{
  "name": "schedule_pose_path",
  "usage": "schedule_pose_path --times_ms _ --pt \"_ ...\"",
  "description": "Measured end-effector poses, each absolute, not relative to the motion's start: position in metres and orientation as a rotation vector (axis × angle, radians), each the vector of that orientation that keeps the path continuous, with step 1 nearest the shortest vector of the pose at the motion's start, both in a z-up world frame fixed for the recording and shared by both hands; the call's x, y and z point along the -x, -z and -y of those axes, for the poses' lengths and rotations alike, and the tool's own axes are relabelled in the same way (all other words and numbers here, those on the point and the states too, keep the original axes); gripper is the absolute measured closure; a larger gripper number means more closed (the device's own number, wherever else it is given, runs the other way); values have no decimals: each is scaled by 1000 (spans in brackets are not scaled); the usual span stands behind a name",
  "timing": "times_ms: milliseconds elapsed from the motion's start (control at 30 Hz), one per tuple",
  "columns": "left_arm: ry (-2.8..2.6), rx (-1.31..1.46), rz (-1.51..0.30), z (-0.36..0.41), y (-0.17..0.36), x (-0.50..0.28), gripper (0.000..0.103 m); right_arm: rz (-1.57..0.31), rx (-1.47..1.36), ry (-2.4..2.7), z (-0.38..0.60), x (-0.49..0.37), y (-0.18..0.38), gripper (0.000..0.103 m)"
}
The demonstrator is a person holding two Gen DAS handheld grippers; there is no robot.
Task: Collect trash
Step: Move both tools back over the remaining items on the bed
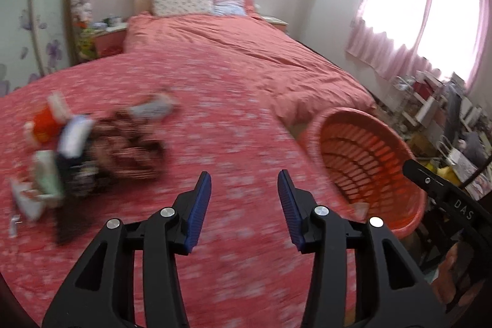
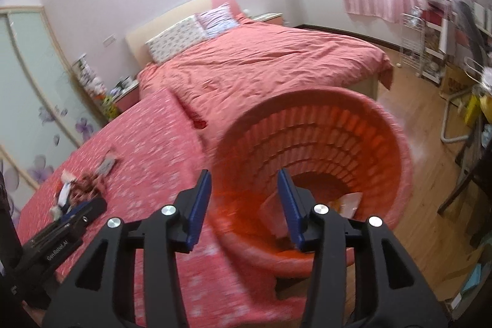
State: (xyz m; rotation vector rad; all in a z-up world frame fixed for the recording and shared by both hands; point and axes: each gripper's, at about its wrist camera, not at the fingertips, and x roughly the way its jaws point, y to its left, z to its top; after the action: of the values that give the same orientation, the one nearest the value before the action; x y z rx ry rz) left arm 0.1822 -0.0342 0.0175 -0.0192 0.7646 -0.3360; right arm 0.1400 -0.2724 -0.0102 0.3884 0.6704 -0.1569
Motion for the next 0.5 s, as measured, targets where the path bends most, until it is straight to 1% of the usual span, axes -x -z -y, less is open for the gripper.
schedule_pose_path --times_ms 267,500 --pt "153 38 -719 -58 -23 -170 57 -720 -275 27 181 -159 4 58" --pt "22 69 -715 -122 -19 -169 54 -751 -205 -62 112 -179 3 58"
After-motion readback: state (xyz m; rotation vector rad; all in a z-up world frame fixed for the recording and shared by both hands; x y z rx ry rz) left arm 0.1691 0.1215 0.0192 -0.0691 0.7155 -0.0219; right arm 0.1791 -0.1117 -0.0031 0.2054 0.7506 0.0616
